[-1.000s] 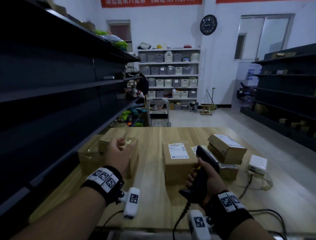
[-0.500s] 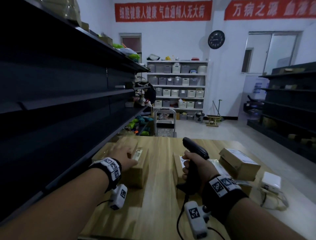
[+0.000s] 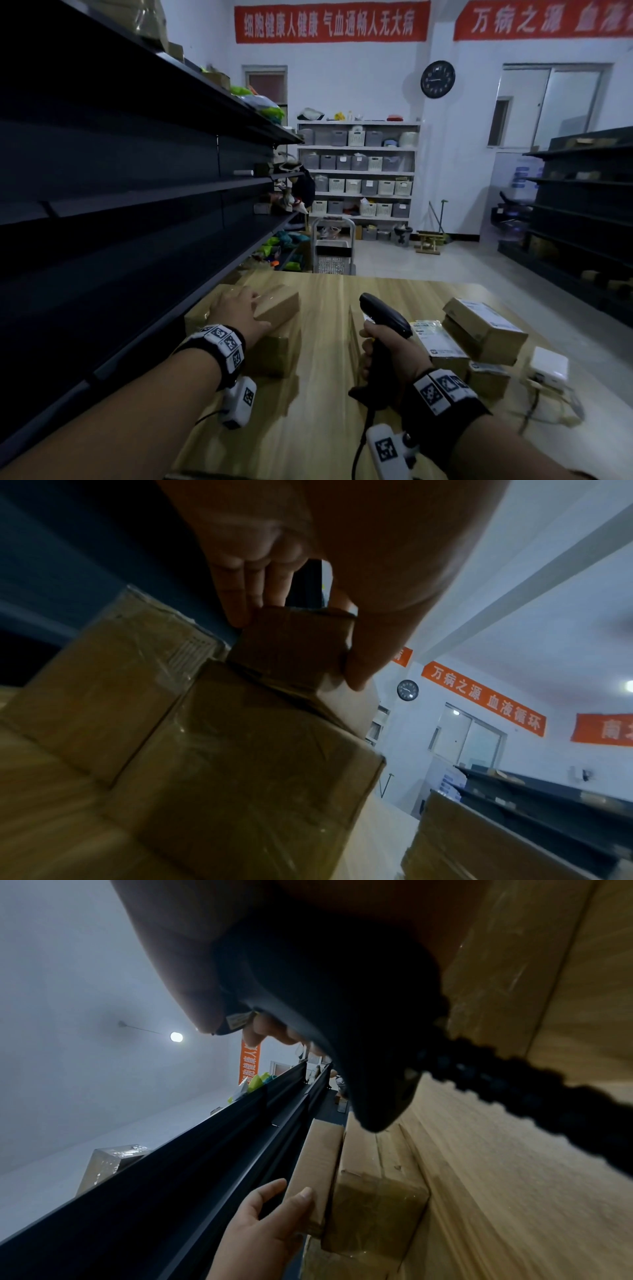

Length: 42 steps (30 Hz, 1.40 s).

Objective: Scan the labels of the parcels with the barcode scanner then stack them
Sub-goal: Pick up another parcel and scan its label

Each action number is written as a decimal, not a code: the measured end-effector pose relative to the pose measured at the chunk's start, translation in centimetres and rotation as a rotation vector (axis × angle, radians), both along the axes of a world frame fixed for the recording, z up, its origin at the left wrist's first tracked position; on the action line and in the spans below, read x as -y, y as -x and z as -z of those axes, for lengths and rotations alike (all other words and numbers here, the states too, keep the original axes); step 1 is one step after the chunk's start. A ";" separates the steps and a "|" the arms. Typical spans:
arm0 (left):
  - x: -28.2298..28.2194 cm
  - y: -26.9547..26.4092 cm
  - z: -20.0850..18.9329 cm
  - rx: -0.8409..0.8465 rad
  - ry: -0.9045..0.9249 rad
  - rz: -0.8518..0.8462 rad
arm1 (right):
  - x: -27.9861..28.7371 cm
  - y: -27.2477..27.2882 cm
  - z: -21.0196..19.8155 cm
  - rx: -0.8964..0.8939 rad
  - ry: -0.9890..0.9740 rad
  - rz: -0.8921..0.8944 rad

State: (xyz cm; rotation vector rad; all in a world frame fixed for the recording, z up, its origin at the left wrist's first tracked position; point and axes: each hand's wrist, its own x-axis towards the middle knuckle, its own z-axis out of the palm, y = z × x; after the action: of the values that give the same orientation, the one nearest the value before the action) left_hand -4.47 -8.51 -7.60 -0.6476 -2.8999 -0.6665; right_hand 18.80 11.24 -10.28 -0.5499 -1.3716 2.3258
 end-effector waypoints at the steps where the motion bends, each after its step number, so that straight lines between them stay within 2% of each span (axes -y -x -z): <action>1: 0.1 -0.1 0.0 0.036 -0.072 0.007 | 0.0 -0.1 0.1 -0.002 0.005 -0.006; 3: 0.1 -0.2 0.4 0.133 -0.325 0.024 | 0.0 -0.2 0.1 -0.005 0.016 -0.011; 6: -0.2 -1.9 0.6 0.360 -0.797 0.045 | 0.1 -0.4 0.1 -0.007 0.028 -0.007; 10: -0.3 -5.6 1.9 0.865 -1.208 0.042 | 0.2 -1.0 0.3 -0.007 0.033 -0.003; 12: -0.2 -7.2 3.4 1.061 -1.322 0.074 | 0.2 -1.5 0.7 -0.002 0.035 -0.005; 17: -0.5 -9.2 8.3 1.310 -1.430 0.064 | 0.9 -3.0 1.6 0.065 0.010 0.017; 22: -0.9 -10.0 12.0 1.483 -1.369 0.138 | 1.4 -3.7 1.4 0.136 -0.071 0.043; 29: -1.2 -9.1 13.6 1.532 -1.384 0.133 | 2.0 -3.8 1.5 0.231 -0.103 0.047; 42: -1.2 -7.8 15.3 1.507 -1.372 0.191 | 4.3 -3.2 1.7 0.219 -0.106 0.015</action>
State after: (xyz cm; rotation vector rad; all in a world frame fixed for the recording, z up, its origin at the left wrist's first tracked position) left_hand 3.30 -7.26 -22.94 -0.0991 -1.7875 -3.7074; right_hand 22.00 6.98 -11.94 -0.7983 -1.5725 2.2180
